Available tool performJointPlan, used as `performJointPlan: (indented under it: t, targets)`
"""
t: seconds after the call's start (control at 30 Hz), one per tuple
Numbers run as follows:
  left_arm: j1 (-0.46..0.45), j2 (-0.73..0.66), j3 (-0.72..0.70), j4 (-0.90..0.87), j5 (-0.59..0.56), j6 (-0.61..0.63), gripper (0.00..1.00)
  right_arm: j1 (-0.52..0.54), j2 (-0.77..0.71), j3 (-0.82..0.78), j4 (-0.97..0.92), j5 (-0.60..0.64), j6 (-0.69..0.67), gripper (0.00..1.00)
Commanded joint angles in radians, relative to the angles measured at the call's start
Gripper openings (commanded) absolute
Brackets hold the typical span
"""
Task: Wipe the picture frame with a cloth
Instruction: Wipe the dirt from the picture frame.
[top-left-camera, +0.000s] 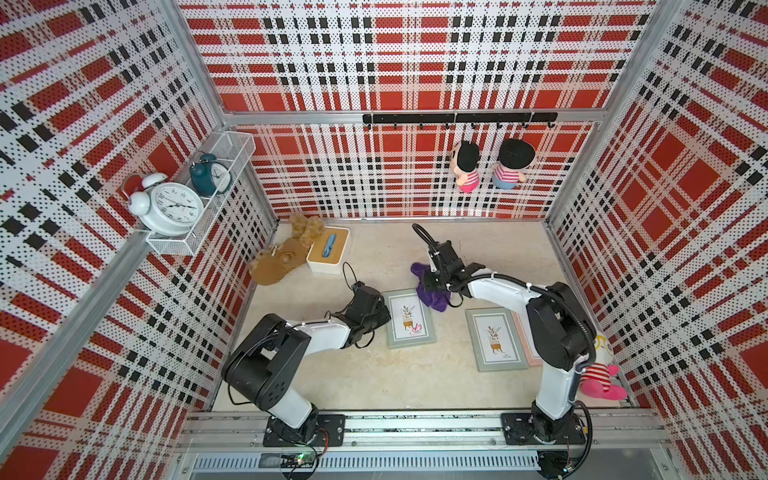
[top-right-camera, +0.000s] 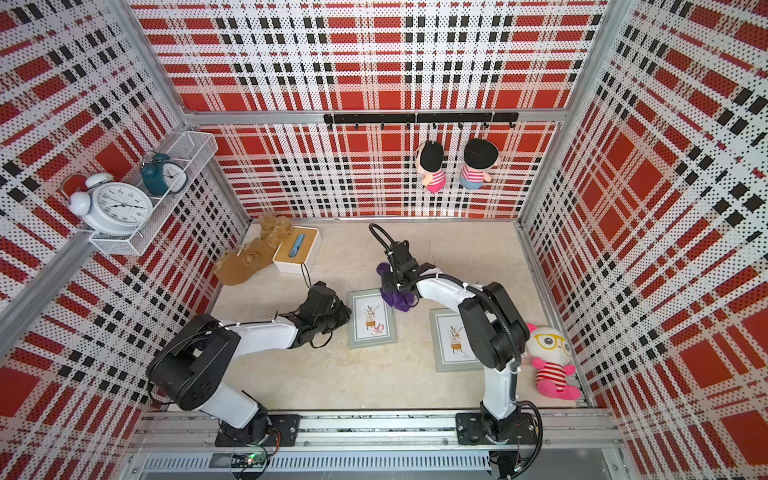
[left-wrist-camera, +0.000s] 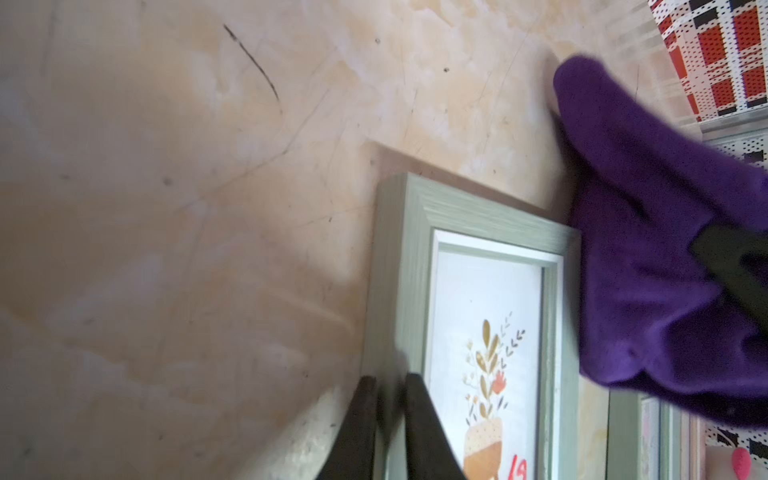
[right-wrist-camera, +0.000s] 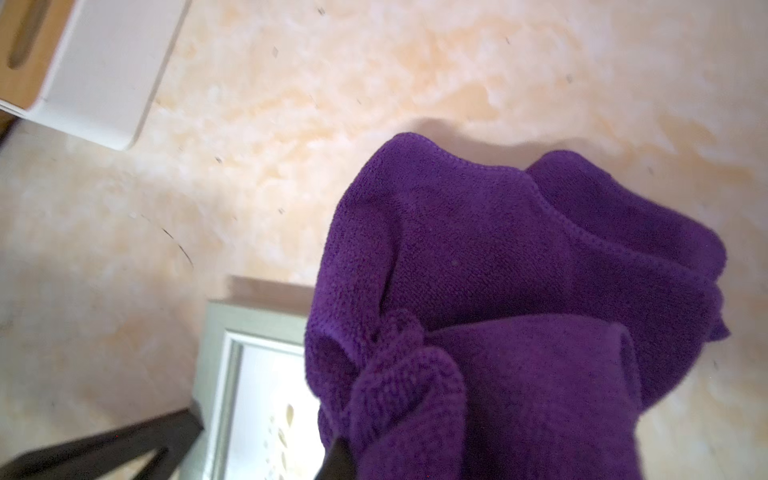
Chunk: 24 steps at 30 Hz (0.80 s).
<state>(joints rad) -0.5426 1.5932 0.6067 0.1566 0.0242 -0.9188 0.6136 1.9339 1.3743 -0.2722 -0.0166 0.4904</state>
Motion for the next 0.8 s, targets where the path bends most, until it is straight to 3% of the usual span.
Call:
performJointPlan:
  t: [0.0,0.23,0.37,0.53,0.63,0.77]
  targets:
    - [-0.005,0.078,-0.047,-0.195,0.028,0.026,0.16,0.068,0.118,0.125,0.043,-0.082,-0.04,0.0]
    - [0.0,0.074,-0.054,-0.198,0.021,0.012,0.15,0.155,0.278,0.231,0.078,-0.138,0.009,0.0]
    - [0.009,0.061,-0.075,-0.198,0.005,-0.037,0.13,0.139,0.247,0.093,0.119,-0.076,0.045,0.0]
    - [0.002,0.063,-0.089,-0.203,-0.001,-0.056,0.13,0.011,0.129,-0.146,0.216,-0.057,0.056,0.0]
    - [-0.004,0.062,-0.086,-0.201,-0.003,-0.055,0.13,0.007,0.115,-0.138,0.209,-0.062,0.036,0.0]
    - [-0.009,0.067,-0.075,-0.202,0.001,-0.055,0.13,0.096,0.174,-0.054,0.219,-0.105,0.055,0.0]
